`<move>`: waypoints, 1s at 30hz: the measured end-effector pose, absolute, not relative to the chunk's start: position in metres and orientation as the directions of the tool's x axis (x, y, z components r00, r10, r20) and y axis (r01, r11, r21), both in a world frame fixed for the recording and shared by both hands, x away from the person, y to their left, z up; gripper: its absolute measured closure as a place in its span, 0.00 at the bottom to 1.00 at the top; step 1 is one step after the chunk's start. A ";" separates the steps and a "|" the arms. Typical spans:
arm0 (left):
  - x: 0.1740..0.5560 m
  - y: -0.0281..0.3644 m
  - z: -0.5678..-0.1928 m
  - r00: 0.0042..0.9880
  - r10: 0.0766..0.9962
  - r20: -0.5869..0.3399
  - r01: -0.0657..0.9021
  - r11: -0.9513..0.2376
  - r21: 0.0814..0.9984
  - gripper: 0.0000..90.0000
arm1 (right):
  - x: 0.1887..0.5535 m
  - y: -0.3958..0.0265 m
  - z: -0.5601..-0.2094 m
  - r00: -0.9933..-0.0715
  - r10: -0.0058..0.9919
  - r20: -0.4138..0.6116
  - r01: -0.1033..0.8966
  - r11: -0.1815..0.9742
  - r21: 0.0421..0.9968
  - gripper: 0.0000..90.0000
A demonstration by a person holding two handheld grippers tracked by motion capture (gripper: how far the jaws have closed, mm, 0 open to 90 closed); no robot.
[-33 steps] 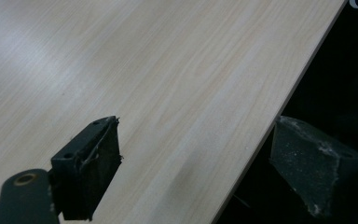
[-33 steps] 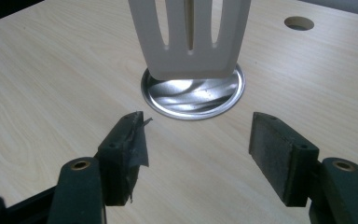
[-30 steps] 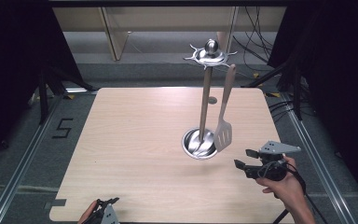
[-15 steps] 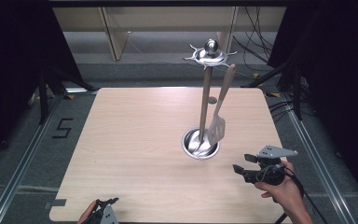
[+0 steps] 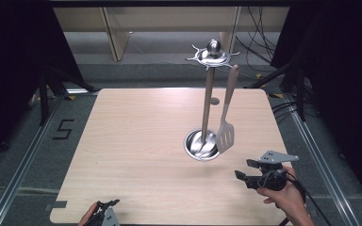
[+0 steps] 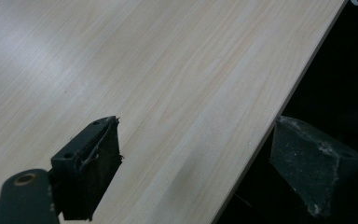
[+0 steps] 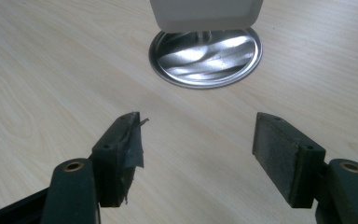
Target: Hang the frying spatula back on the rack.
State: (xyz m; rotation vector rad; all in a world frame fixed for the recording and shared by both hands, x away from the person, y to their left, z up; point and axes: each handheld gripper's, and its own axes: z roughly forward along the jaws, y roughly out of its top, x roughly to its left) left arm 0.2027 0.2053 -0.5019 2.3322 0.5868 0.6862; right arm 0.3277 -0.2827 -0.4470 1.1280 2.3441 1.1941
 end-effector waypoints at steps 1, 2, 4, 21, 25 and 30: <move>0.203 0.205 -0.502 0.765 0.559 0.321 0.230 -0.702 0.674 0.17 | 0.323 -0.282 -0.449 -0.627 0.771 0.115 0.548 0.332 0.768 0.37; 0.203 0.205 -0.502 0.764 0.559 0.321 0.230 -0.702 0.674 0.17 | 0.323 -0.282 -0.449 -0.627 0.771 0.115 0.548 0.332 0.768 0.37; 0.203 0.205 -0.502 0.765 0.559 0.320 0.230 -0.701 0.675 0.17 | 0.322 -0.284 -0.451 -0.630 0.767 0.124 0.551 0.328 0.767 0.37; 0.203 0.205 -0.503 0.763 0.562 0.321 0.230 -0.699 0.677 0.17 | 0.303 -0.293 -0.470 -0.632 0.769 0.096 0.543 0.351 0.763 0.36; 0.203 0.205 -0.503 0.756 0.570 0.320 0.232 -0.691 0.685 0.17 | 0.297 -0.292 -0.475 -0.629 0.771 0.097 0.551 0.354 0.756 0.36; 0.203 0.205 -0.504 0.755 0.572 0.320 0.236 -0.693 0.682 0.17 | 0.291 -0.288 -0.478 -0.633 0.768 0.093 0.553 0.365 0.749 0.36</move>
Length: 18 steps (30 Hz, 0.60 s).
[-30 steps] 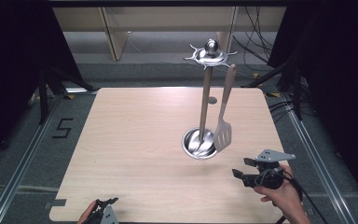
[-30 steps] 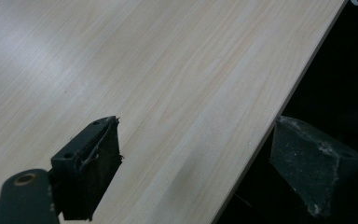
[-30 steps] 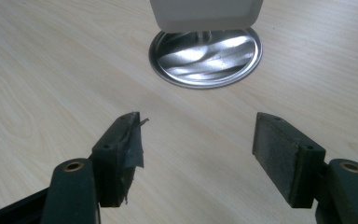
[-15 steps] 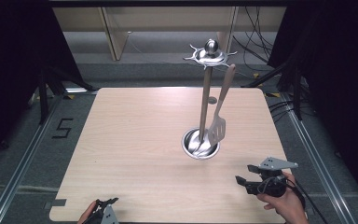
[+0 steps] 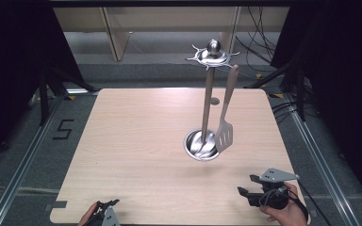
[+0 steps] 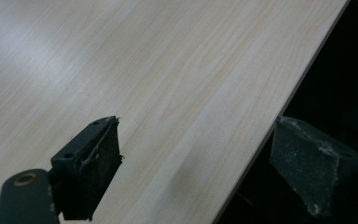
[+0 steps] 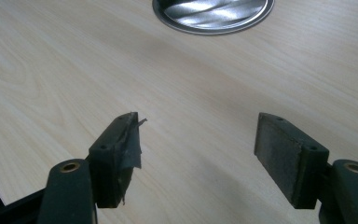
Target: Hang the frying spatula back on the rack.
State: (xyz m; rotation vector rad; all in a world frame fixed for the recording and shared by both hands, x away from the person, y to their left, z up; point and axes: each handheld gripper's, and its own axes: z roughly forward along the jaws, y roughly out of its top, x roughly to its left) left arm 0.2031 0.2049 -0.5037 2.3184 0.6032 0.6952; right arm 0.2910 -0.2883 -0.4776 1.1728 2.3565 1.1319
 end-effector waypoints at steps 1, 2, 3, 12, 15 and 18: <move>0.204 0.205 -0.502 0.762 0.565 0.316 0.248 -0.705 0.664 0.17 | 0.287 -0.289 -0.476 -0.623 0.776 0.099 0.560 0.353 0.750 0.36; 0.204 0.205 -0.502 0.762 0.565 0.316 0.248 -0.705 0.664 0.17 | 0.287 -0.289 -0.476 -0.623 0.776 0.099 0.560 0.353 0.750 0.36; 0.204 0.205 -0.503 0.755 0.569 0.326 0.244 -0.706 0.665 0.17 | 0.288 -0.291 -0.476 -0.639 0.764 0.084 0.538 0.366 0.760 0.36; 0.204 0.205 -0.504 0.754 0.574 0.319 0.243 -0.695 0.677 0.17 | 0.273 -0.299 -0.482 -0.605 0.791 0.084 0.560 0.348 0.752 0.36; 0.204 0.205 -0.504 0.758 0.570 0.317 0.242 -0.698 0.674 0.17 | 0.272 -0.303 -0.484 -0.617 0.785 0.049 0.536 0.374 0.757 0.36; 0.204 0.205 -0.504 0.758 0.570 0.317 0.242 -0.697 0.675 0.17 | 0.269 -0.304 -0.487 -0.603 0.795 0.065 0.555 0.360 0.749 0.36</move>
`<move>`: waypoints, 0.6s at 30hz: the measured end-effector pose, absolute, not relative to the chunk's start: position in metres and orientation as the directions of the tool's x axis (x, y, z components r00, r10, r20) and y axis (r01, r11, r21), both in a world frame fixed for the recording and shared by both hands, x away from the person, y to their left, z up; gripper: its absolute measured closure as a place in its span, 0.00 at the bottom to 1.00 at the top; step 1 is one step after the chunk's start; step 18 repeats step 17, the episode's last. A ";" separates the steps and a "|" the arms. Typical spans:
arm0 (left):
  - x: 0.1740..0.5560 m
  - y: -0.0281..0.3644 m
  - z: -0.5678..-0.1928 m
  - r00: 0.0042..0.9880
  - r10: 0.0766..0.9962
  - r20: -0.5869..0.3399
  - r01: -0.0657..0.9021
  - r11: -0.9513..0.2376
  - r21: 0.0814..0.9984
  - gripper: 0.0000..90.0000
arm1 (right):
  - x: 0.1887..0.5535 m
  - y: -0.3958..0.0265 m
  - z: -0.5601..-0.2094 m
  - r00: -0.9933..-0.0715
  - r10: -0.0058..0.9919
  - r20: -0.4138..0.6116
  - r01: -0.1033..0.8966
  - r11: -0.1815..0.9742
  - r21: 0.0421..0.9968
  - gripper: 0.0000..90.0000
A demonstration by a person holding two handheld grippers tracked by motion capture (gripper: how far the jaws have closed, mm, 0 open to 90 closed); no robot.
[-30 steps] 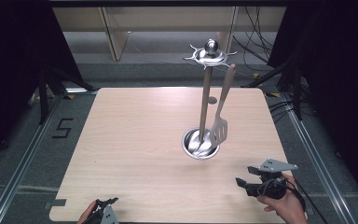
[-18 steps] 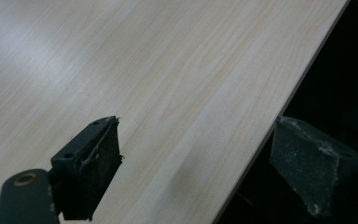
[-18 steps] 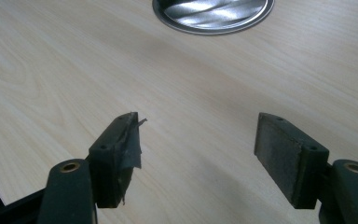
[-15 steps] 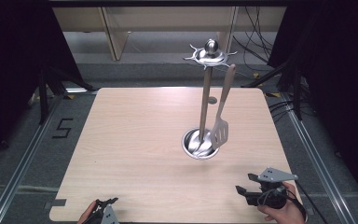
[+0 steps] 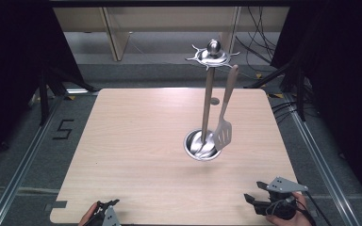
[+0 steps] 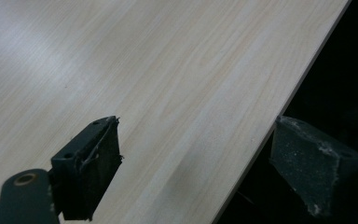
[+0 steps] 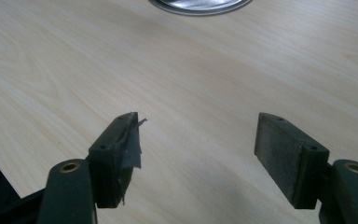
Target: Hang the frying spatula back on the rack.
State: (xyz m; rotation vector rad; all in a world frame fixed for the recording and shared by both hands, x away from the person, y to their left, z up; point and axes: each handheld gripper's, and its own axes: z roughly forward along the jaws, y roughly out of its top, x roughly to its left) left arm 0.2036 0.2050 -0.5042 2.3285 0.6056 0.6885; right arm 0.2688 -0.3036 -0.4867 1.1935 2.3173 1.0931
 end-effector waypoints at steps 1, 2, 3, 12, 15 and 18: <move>0.204 0.205 -0.504 0.759 0.568 0.319 0.241 -0.700 0.672 0.17 | 0.268 -0.304 -0.487 -0.603 0.796 0.059 0.555 0.365 0.747 0.36; 0.204 0.205 -0.504 0.758 0.568 0.319 0.241 -0.700 0.673 0.17 | 0.267 -0.304 -0.487 -0.600 0.797 0.069 0.565 0.361 0.742 0.36; 0.204 0.205 -0.504 0.758 0.569 0.319 0.241 -0.699 0.673 0.17 | 0.268 -0.305 -0.487 -0.609 0.791 0.060 0.557 0.372 0.743 0.36; 0.204 0.205 -0.504 0.753 0.573 0.322 0.241 -0.696 0.677 0.17 | 0.264 -0.305 -0.489 -0.593 0.802 0.070 0.577 0.362 0.732 0.36; 0.203 0.205 -0.504 0.754 0.572 0.323 0.239 -0.697 0.676 0.17 | 0.266 -0.307 -0.489 -0.606 0.794 0.040 0.547 0.379 0.746 0.36; 0.203 0.205 -0.504 0.758 0.566 0.323 0.237 -0.701 0.673 0.17 | 0.266 -0.307 -0.490 -0.613 0.790 0.035 0.542 0.387 0.746 0.35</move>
